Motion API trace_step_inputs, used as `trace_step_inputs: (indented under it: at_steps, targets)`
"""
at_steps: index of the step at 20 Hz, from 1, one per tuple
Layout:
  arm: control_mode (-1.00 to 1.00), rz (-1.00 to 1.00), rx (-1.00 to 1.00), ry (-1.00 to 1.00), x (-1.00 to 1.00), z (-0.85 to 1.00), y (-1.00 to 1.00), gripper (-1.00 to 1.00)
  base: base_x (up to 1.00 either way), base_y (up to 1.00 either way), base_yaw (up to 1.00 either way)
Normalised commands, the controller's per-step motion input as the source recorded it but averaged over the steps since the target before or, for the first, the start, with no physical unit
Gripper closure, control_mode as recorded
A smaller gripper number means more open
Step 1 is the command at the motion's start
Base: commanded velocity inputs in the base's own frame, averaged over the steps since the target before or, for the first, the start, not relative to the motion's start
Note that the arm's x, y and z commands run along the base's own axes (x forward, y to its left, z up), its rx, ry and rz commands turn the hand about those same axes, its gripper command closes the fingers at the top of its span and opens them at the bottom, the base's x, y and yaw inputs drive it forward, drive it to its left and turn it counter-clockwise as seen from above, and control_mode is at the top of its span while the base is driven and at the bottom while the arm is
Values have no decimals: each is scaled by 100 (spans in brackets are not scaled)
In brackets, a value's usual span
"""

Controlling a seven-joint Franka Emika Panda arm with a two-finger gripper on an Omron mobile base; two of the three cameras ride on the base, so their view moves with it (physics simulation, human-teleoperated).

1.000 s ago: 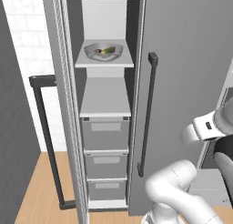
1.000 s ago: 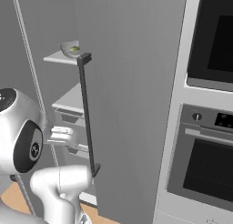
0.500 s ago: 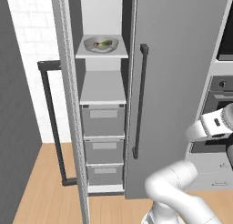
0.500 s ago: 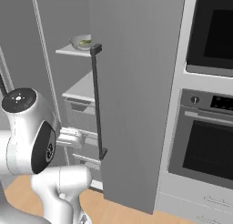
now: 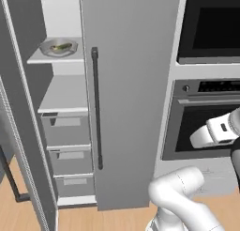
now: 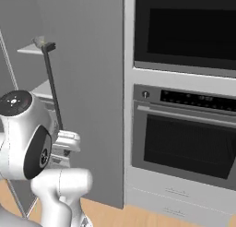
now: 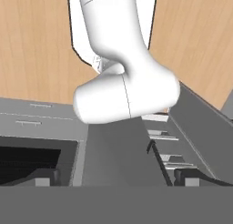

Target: Take the meat container that has the steak and place it on the second highest rack of the freezer. Then take the vegetable container that has the cucumber and mushroom and place it on the highest rack of the freezer.

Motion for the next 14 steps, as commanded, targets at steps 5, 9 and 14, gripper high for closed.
trace_step_inputs:
  at_steps: [5,9,14]
  targets:
    - [100,0,0,0,0,0,0,-100,35,-100,-12]
    - [100,0,0,0,0,0,0,-100,-70,-97,-2]
    - [100,0,0,0,0,0,0,-100,-32,-97,0]
